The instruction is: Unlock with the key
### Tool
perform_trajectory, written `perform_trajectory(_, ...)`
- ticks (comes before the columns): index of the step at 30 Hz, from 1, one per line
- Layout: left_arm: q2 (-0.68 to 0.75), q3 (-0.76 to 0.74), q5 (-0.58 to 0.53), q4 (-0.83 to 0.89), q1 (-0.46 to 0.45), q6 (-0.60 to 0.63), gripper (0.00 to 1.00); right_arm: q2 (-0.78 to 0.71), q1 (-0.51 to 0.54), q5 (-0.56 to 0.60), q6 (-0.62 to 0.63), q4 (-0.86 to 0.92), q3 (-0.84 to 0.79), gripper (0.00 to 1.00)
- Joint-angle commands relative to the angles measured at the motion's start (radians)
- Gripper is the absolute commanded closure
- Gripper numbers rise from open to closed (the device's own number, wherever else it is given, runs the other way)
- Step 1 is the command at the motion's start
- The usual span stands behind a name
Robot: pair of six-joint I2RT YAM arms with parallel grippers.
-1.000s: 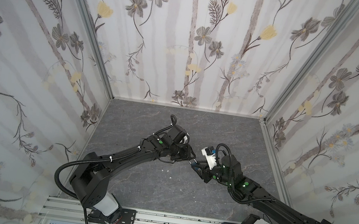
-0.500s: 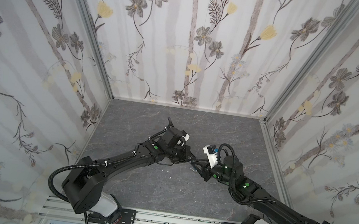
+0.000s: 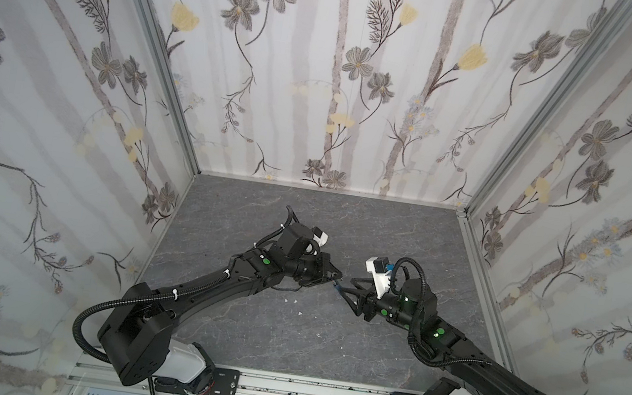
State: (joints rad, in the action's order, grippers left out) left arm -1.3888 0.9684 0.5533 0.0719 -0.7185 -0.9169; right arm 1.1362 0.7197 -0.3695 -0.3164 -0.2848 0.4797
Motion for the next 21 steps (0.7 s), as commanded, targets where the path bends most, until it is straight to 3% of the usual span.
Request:
perform_trajectory(1, 0.005, 0.003, 0.029, -0.072, 0.003, -0.027, 1.0, 0.019, 0.013, -0.071, 0.014, -0.064, -0.003, 0.39)
perform_trajectory(4, 0.002, -0.002, 0.045, -0.096, 0.004, -0.045, 1.0, 0.05, 0.021, -0.065, 0.024, -0.066, 0.014, 0.41)
perform_trajectory(9, 0.008, -0.014, 0.053, -0.135, 0.004, -0.066, 1.0, 0.091, 0.021, -0.087, 0.017, -0.097, 0.03, 0.68)
perform_trajectory(18, 0.016, -0.049, 0.032, -0.157, 0.012, -0.062, 1.0, 0.107, 0.021, -0.123, -0.02, -0.155, 0.006, 0.98)
perform_trajectory(21, 0.035, -0.076, -0.008, -0.163, 0.024, -0.064, 0.77, 0.129, 0.02, -0.126, -0.032, -0.162, 0.007, 0.99)
